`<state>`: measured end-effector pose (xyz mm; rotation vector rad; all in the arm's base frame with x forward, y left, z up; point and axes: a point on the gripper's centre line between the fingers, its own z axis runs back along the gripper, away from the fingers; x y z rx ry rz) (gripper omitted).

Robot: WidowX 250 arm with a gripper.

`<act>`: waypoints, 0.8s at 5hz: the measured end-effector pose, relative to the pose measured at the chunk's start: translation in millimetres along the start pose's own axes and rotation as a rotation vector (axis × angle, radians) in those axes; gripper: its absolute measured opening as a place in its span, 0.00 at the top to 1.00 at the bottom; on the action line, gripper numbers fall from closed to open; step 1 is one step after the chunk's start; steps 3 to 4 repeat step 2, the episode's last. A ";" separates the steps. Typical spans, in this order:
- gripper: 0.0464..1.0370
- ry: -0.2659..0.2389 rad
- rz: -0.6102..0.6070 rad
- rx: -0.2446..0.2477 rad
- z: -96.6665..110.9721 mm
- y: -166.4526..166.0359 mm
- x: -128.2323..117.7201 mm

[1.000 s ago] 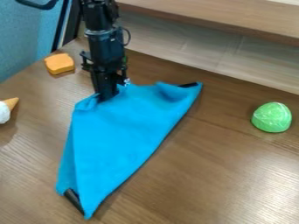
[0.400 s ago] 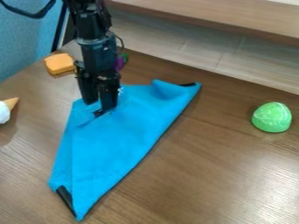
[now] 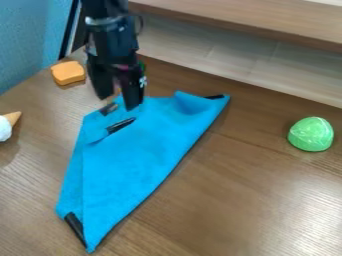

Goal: Fold the cloth from right to left

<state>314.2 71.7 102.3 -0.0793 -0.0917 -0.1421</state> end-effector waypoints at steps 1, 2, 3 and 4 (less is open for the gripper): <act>0.04 0.049 -0.001 -0.004 10.8 -18.2 3.1; 0.04 0.092 -0.006 0.026 15.2 -42.2 4.8; 0.04 0.092 -0.006 0.026 15.2 -42.2 4.8; 0.04 0.092 -0.006 0.026 15.2 -42.2 4.8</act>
